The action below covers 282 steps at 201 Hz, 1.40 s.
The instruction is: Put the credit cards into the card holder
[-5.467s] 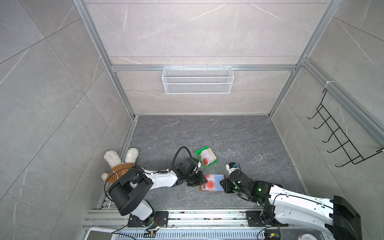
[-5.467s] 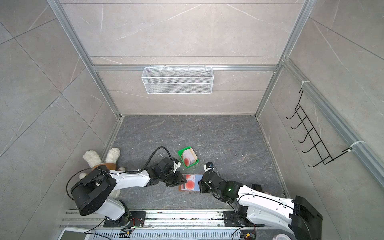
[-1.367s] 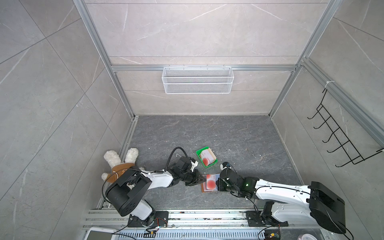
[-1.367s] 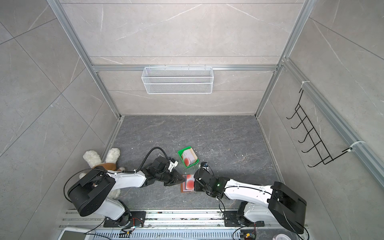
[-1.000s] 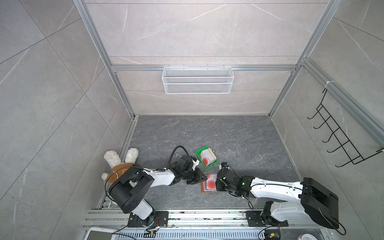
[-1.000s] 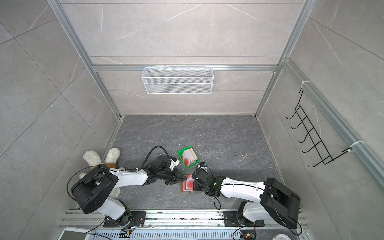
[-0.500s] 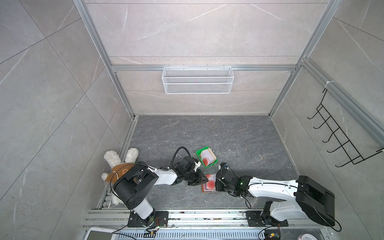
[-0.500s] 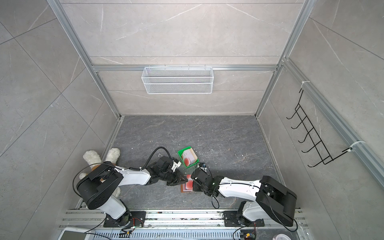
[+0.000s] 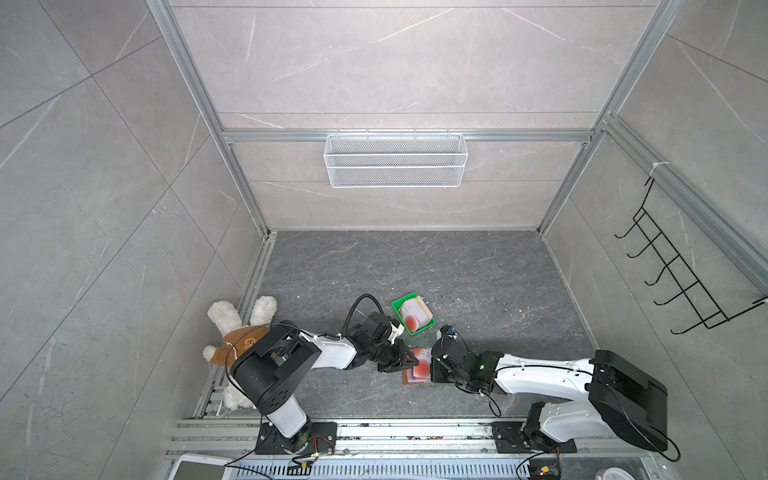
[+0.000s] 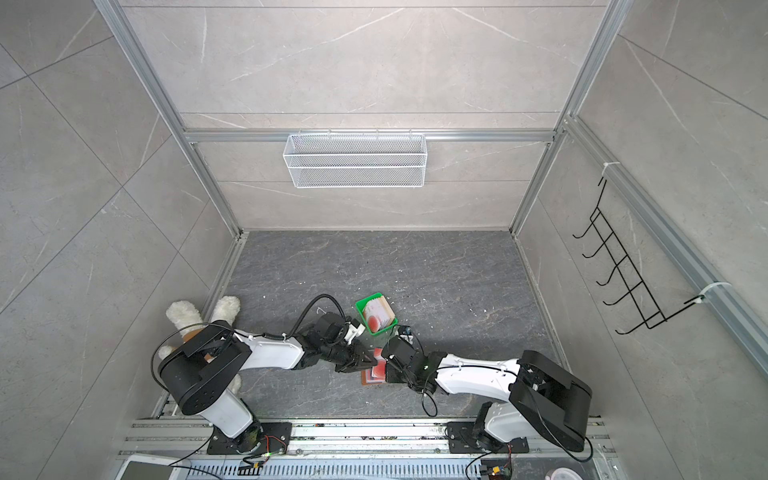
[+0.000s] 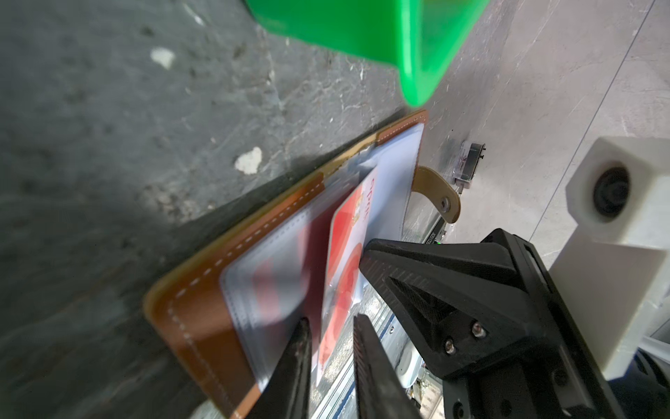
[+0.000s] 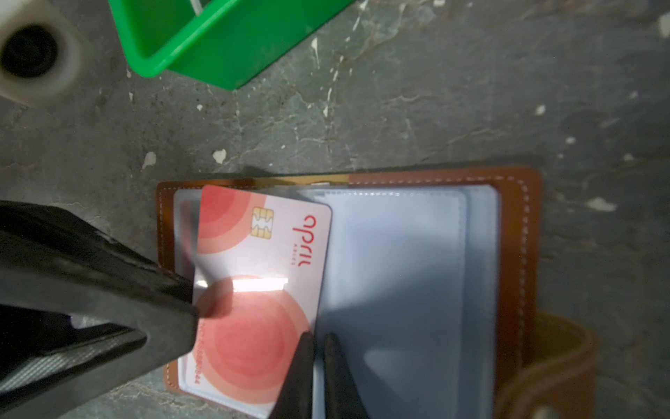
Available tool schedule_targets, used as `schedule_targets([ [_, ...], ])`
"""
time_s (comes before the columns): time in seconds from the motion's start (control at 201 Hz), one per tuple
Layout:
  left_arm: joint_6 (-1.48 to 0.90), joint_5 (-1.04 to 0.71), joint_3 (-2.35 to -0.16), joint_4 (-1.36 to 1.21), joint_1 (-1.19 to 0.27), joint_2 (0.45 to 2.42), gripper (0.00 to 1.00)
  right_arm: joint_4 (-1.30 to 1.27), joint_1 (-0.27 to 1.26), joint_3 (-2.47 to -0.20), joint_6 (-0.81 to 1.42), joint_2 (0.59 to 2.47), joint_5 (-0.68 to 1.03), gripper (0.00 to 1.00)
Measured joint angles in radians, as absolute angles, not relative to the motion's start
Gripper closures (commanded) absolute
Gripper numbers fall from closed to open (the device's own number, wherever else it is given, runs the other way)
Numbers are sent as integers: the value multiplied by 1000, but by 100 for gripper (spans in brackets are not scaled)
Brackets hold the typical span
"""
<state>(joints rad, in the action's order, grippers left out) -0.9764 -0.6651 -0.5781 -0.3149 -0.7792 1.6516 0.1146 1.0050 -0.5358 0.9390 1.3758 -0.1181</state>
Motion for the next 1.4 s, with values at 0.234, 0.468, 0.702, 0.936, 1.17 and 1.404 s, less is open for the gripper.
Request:
schedule_targets([
  [0.234, -995, -666, -582, -324, -781, 1660, 90, 111, 1005, -530, 939, 1372, -121, 89],
  [0.468, -1011, -664, -581, -366, -786, 1660, 100, 110, 1005, -511, 939, 1343, -123, 88],
  [0.702, -1029, -607, -524, -385, -800, 1599, 100, 116, 996, -508, 933, 1287, -93, 81],
  [0.936, -1053, -521, -503, -368, -833, 1514, 100, 148, 934, -508, 889, 1228, -50, 78],
  [1.17, -1097, -416, -496, -336, -887, 1471, 100, 214, 846, -504, 832, 1175, -2, 78],
  [1.404, -1156, -338, -495, -331, -934, 1460, 100, 247, 809, -468, 795, 1176, 24, 80],
])
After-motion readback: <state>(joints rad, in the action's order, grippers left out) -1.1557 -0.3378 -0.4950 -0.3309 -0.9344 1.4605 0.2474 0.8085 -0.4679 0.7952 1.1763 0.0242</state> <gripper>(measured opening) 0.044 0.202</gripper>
